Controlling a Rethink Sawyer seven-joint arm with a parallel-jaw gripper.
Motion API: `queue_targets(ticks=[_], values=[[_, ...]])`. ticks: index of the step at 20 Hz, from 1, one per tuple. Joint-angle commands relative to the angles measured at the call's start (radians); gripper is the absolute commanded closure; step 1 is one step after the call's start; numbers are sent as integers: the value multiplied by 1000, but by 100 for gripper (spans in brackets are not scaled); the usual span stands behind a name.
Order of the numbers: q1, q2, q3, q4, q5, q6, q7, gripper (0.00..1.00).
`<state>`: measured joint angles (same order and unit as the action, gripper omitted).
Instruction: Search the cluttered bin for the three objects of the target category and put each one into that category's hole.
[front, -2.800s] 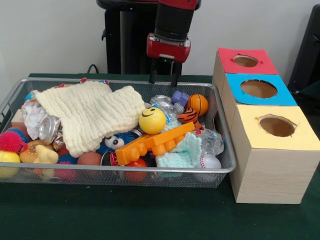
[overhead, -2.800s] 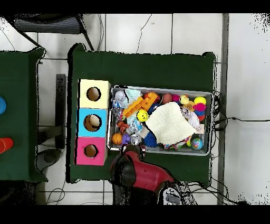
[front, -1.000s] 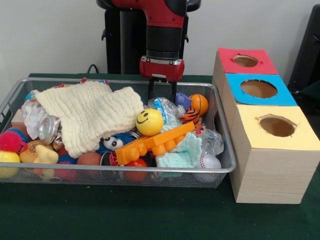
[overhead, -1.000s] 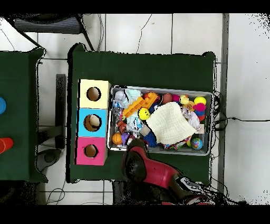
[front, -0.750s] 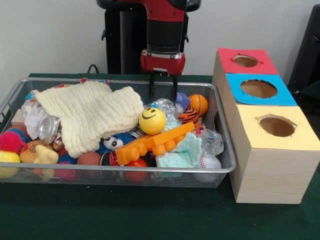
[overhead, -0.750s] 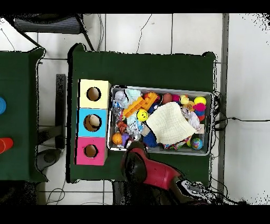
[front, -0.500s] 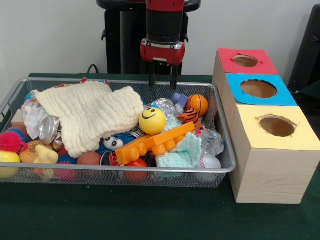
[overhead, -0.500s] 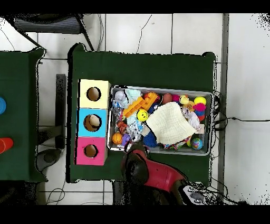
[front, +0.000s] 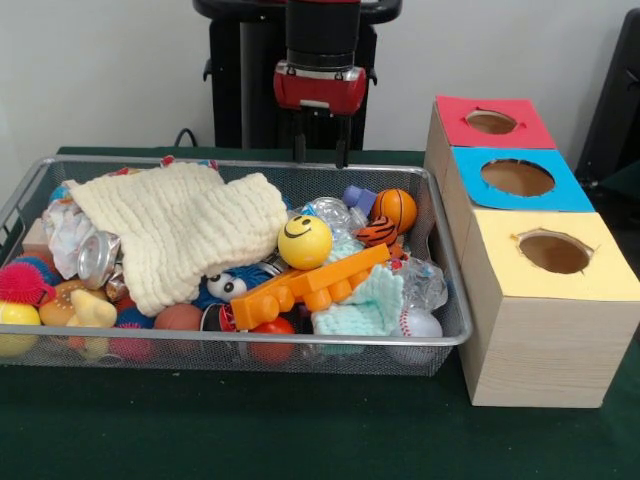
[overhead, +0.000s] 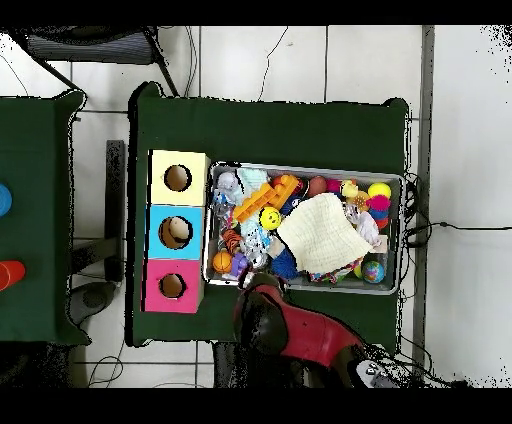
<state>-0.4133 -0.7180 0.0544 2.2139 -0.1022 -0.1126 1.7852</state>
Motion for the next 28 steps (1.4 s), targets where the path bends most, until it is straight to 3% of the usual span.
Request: queue_targets(ticks=[1,5,11,19,23,28], values=[[-104,93,178,-1,-80,-246,259,0],[-128,113,205,5,-87,-298,284,0],[-182,167,259,37,-69,-294,300,0],[-214,314,278,-2,-89,-358,280,0],[-174,323,241,-29,-48,-351,256,0],[-193,331,261,-29,-54,-389,268,0]])
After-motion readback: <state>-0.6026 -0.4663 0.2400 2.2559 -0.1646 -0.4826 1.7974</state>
